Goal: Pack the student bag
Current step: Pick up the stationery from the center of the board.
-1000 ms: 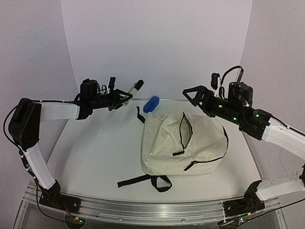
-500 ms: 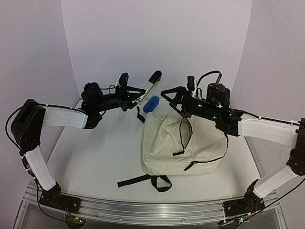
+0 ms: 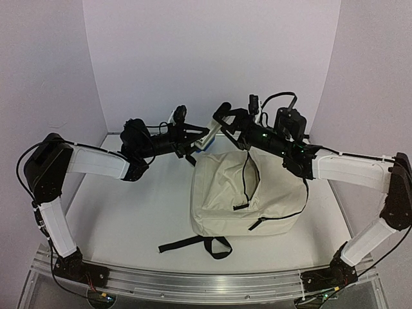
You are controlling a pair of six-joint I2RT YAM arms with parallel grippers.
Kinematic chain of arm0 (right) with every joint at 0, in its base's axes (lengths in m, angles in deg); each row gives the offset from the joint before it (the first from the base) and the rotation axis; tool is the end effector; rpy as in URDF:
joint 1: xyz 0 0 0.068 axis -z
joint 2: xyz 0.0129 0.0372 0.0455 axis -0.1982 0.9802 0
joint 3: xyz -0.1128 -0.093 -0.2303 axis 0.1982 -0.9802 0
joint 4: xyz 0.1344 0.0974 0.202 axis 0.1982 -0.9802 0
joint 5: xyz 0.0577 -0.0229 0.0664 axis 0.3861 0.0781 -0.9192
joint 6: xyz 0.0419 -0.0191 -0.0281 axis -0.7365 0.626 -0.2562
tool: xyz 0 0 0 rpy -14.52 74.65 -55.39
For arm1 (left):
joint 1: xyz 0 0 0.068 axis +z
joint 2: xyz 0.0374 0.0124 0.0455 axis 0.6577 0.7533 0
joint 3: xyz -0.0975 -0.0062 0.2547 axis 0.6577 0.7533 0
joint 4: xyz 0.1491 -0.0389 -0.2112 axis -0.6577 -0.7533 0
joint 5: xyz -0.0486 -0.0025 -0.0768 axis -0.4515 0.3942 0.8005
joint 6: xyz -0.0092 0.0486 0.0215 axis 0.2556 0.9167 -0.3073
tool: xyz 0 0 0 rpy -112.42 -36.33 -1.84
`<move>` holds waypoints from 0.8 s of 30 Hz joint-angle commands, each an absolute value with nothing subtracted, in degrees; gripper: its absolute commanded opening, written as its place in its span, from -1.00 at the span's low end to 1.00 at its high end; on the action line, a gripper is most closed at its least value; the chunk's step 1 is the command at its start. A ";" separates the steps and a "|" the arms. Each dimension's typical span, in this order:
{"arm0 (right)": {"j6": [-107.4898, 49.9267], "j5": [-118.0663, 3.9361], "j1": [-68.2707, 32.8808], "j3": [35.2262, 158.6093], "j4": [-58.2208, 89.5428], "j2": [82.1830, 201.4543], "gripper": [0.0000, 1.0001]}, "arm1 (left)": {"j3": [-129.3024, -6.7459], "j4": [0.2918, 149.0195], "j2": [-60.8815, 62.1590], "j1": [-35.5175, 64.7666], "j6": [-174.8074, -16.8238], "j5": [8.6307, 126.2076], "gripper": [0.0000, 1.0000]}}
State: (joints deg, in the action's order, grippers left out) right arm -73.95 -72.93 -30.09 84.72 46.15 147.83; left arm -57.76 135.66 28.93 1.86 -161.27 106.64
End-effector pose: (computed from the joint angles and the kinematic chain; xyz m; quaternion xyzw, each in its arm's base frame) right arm 0.2608 0.2500 0.3454 -0.0914 0.6646 0.6242 0.4004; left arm 0.2904 -0.2712 0.2871 0.1473 0.5962 -0.7619 0.2059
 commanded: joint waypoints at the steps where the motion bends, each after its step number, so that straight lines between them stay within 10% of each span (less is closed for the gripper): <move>1: -75.46 -74.30 -30.41 87.43 49.79 150.72 0.71 | -61.45 143.52 27.66 -0.23 -160.48 107.52 -0.82; 24: -78.72 -72.29 -30.41 85.77 52.77 153.44 0.81 | -58.43 133.55 19.44 -1.90 -149.91 103.67 -0.85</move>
State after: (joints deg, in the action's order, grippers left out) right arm -77.76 -72.32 -29.95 85.20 50.58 152.13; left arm -57.59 127.97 25.11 -0.26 -152.88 102.55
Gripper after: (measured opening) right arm 0.895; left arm 0.352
